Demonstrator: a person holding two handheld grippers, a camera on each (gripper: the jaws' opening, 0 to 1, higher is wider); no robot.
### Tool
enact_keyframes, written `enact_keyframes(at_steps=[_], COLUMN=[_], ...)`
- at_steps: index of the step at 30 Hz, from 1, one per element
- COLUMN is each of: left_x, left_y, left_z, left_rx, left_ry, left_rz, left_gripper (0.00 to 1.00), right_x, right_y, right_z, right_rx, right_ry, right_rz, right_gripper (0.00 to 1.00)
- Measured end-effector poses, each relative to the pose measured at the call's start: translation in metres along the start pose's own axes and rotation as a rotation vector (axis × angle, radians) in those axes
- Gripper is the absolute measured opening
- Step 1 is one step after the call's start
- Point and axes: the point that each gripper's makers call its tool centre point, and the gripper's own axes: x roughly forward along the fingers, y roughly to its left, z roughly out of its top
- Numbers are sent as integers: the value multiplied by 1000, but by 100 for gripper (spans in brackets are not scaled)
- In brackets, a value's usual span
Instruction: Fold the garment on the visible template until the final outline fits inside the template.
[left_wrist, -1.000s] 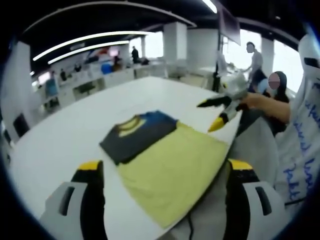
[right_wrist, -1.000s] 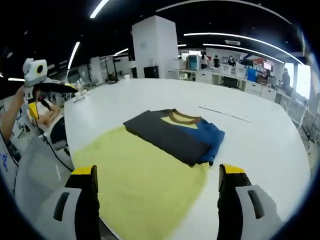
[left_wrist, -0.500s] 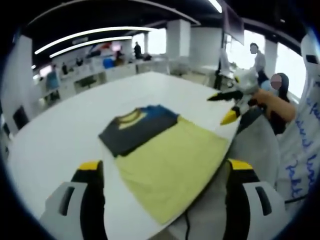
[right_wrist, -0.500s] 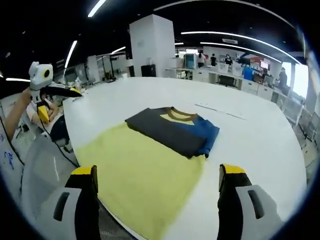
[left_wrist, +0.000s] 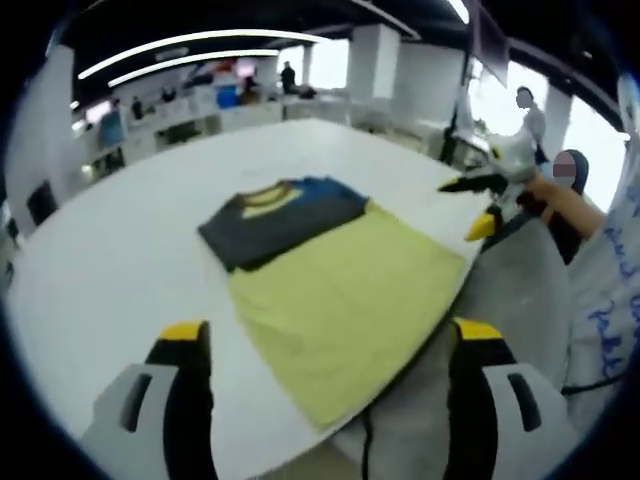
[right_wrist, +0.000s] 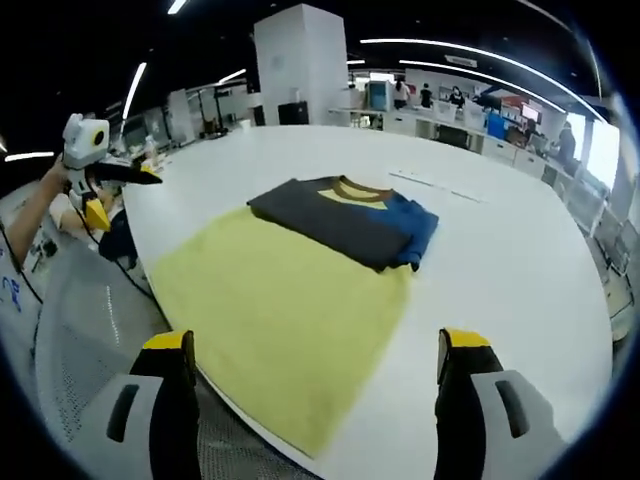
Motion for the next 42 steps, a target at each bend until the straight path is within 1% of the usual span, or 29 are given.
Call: enact_keyframes(at_steps=[2,4,6,9,13,14,17,21,22,24,26,27,30,32,34,36,38,41,42], left_x=[2,4,8,12,14,15,17,22,22,23,23,24,25,25,25,24,24,25,25], left_y=[1,2,1,2,-1,-5,-10,-10,-10,-12,-18,-18,-16,-16,-16,-16,-15,-15,-14], left_z=[-7,-13,-20,-33,-42,-46,-51,-59,-64,-70,-73,-75,-80,-85,-88,-91,-93,-95,-96], left_rx=[-23,-37,-59,-93,-134,-142,-157,-186,-197,-210,-227,-230,-237,-260,-275,-280,-289,-299,-299], left_ry=[15,23,26,58,78,92,107,131,152,177,184,188,199,214,223,230,236,241,241], left_rz=[1,0,-14,-22,-46,-66,-87,-93,-98,-107,-136,-137,-121,-119,-120,-120,-114,-112,-111], left_gripper=[94,94,94,94,93,91,86,82,80,77,78,78,77,73,69,68,67,63,63], right_x=[1,3,5,6,5,5,5,6,6,6,6,6,5,5,5,4,2,0,-1], right_y=[-1,-1,-1,-1,3,4,5,5,5,4,2,2,5,2,0,-1,-2,-1,-3], right_z=[-6,-13,-17,-24,-36,-37,-46,-56,-58,-63,-69,-71,-74,-74,-77,-82,-86,-88,-86], right_rx=[3,4,7,16,10,9,27,39,41,50,49,53,72,56,58,66,49,44,20], right_ry=[17,39,46,65,106,109,138,168,172,189,207,209,217,226,239,262,285,294,287], right_rz=[-2,2,5,8,23,26,35,38,37,31,21,20,27,12,9,3,-2,-1,-12], right_gripper=[100,97,96,95,87,87,86,78,77,76,76,77,73,71,65,62,57,52,48])
